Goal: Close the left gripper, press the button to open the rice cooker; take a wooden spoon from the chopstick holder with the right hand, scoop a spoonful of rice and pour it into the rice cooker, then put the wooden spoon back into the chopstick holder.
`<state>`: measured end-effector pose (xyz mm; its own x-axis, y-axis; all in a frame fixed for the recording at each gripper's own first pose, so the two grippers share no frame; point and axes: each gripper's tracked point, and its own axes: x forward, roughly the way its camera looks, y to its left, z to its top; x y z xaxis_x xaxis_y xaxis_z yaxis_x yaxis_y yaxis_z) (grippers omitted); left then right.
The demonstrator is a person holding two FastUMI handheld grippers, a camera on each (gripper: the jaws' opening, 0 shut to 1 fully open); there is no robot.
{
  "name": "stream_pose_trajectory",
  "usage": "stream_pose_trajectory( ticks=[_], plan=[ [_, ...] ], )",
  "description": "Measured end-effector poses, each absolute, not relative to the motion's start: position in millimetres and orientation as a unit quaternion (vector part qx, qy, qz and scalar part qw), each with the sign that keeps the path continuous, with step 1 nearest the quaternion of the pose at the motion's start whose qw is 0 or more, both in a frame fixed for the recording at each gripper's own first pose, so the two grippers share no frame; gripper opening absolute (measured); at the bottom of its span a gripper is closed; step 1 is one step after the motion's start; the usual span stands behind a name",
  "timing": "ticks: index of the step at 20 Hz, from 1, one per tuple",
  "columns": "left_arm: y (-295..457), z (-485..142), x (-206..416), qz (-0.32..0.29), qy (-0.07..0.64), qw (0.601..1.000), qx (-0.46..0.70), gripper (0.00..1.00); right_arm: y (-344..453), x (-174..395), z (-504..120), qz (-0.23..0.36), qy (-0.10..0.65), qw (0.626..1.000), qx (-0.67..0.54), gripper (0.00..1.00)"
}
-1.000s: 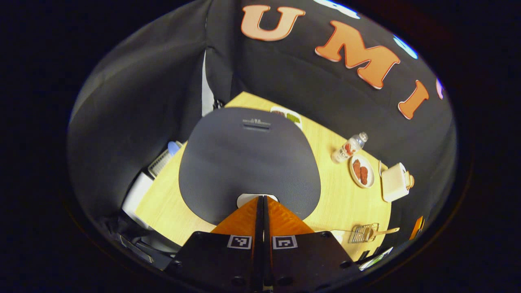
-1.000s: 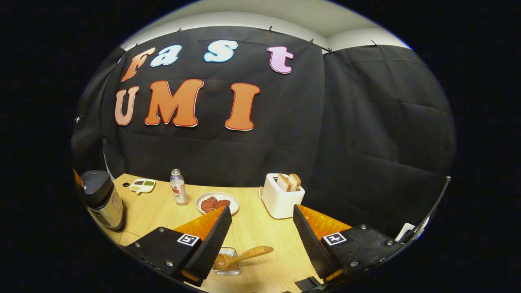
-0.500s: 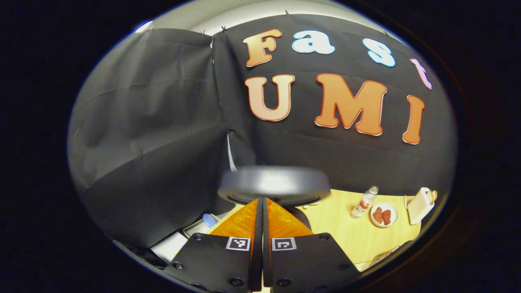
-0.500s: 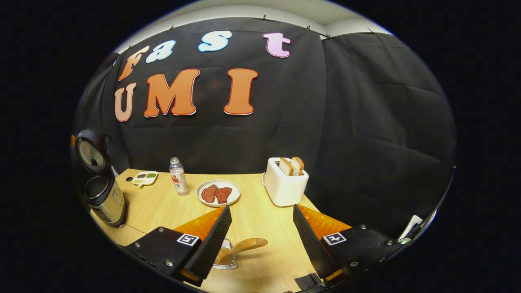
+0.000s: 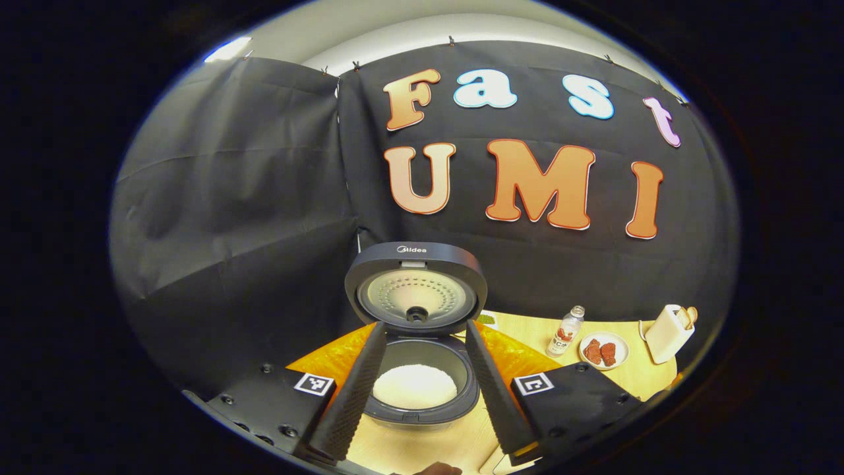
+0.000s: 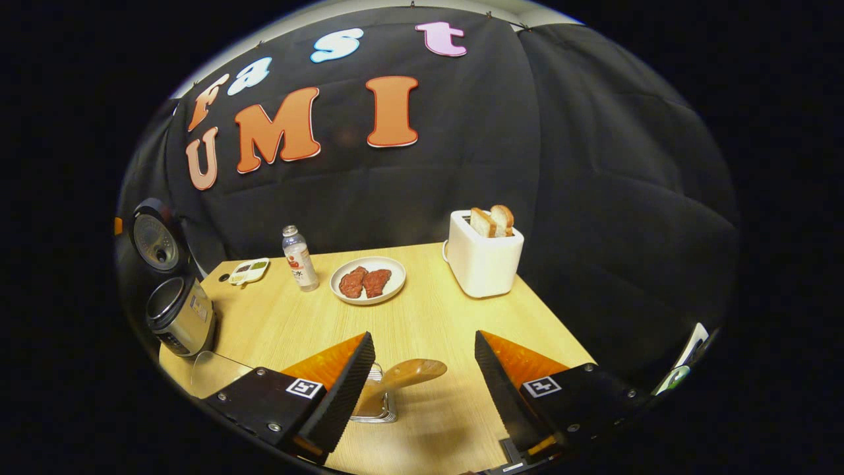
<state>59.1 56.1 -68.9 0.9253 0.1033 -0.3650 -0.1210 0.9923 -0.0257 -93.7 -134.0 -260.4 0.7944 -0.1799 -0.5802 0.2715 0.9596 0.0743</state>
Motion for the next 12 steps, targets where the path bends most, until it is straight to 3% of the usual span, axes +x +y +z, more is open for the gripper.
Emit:
stream_pose_trajectory(
  ticks=[4, 6, 12],
  plan=[
    [52.5, -69.8, 42.9, 0.067, 0.189, 0.980, -0.018, 0.84, -122.9, -95.9, -290.5, -0.103, 0.326, 0.932, 0.119, 0.94],
    [53.4, -68.0, 37.8, 0.071, 0.188, 0.980, -0.011, 0.84, -116.4, -96.2, -304.4, -0.101, 0.338, 0.923, 0.155, 0.88],
    [50.8, -66.9, 32.7, 0.071, 0.195, 0.978, -0.005, 0.84, -89.2, -91.2, -324.4, -0.089, 0.352, 0.907, 0.216, 0.45]
  ],
)
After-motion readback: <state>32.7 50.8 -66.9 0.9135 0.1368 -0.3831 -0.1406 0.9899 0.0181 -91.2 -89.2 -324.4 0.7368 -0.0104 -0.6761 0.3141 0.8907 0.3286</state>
